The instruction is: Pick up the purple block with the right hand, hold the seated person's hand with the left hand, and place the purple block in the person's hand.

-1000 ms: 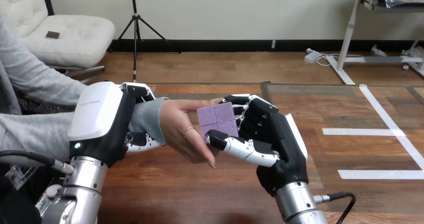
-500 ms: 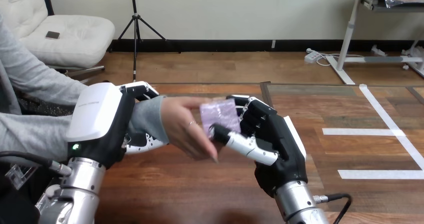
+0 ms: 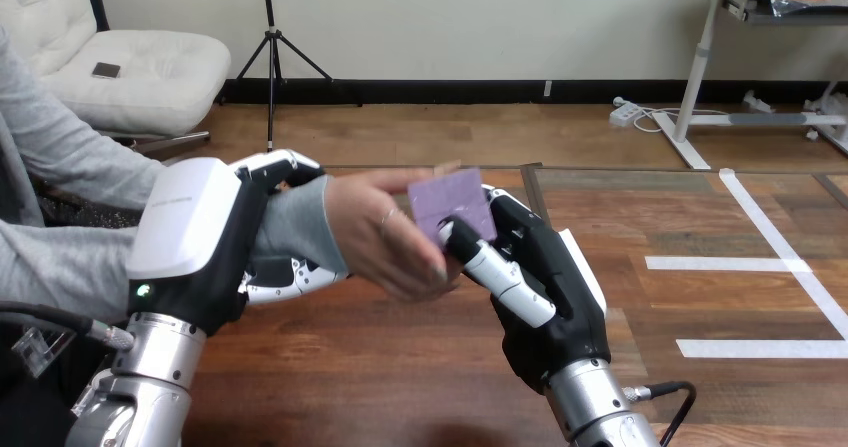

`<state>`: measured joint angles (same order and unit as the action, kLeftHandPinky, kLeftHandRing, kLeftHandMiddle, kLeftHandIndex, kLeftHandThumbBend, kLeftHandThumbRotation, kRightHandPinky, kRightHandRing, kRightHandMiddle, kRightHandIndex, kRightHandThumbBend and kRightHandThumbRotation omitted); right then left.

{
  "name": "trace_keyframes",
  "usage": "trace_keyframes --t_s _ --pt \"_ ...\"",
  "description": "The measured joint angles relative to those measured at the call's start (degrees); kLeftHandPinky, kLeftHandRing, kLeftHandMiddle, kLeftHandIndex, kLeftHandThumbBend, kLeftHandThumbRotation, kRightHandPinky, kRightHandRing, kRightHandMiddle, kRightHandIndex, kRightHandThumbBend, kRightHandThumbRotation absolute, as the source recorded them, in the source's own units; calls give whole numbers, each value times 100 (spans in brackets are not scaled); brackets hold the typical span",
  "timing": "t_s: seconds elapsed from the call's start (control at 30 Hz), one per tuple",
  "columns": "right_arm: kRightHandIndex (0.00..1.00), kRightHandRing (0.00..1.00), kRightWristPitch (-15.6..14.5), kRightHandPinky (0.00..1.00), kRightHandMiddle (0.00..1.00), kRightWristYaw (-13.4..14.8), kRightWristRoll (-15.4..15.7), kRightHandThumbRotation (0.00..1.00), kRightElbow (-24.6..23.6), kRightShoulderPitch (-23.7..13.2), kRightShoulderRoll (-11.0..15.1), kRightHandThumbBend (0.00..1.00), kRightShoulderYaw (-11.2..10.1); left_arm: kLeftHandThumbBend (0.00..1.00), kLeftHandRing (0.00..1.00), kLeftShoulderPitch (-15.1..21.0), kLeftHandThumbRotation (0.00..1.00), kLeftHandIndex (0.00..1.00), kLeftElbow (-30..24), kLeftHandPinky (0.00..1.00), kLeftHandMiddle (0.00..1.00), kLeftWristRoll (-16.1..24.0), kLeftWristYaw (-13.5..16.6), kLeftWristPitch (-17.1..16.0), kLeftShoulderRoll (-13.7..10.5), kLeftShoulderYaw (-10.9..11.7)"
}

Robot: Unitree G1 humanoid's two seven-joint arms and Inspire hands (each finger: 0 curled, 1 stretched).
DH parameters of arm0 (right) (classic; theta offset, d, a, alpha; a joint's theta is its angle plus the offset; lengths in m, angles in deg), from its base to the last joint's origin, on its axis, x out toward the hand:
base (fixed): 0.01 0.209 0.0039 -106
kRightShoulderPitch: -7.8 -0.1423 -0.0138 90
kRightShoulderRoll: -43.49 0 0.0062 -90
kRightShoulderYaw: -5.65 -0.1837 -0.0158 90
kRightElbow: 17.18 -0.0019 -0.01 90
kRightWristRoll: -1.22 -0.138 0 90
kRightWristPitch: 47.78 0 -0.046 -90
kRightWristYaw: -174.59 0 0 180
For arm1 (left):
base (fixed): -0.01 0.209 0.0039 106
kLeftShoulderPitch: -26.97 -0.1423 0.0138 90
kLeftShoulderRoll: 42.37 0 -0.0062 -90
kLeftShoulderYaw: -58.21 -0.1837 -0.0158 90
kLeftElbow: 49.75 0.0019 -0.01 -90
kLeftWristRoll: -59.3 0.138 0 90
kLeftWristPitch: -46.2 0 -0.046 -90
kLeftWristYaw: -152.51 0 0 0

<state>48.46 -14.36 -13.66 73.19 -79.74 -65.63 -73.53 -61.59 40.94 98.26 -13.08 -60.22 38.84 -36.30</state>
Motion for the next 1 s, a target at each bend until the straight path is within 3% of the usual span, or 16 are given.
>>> trace_keyframes --t_s 0.53,1.0 --pt "81 74 -336 64 80 -239 -117 79 -33 27 79 84 -177 88 67 -207 51 67 -98 58 71 -111 -2 -362 25 107" --pt "83 74 -497 63 81 -548 -335 91 -33 214 185 92 -477 95 71 -549 57 72 -397 60 75 -691 -446 -369 40 164"
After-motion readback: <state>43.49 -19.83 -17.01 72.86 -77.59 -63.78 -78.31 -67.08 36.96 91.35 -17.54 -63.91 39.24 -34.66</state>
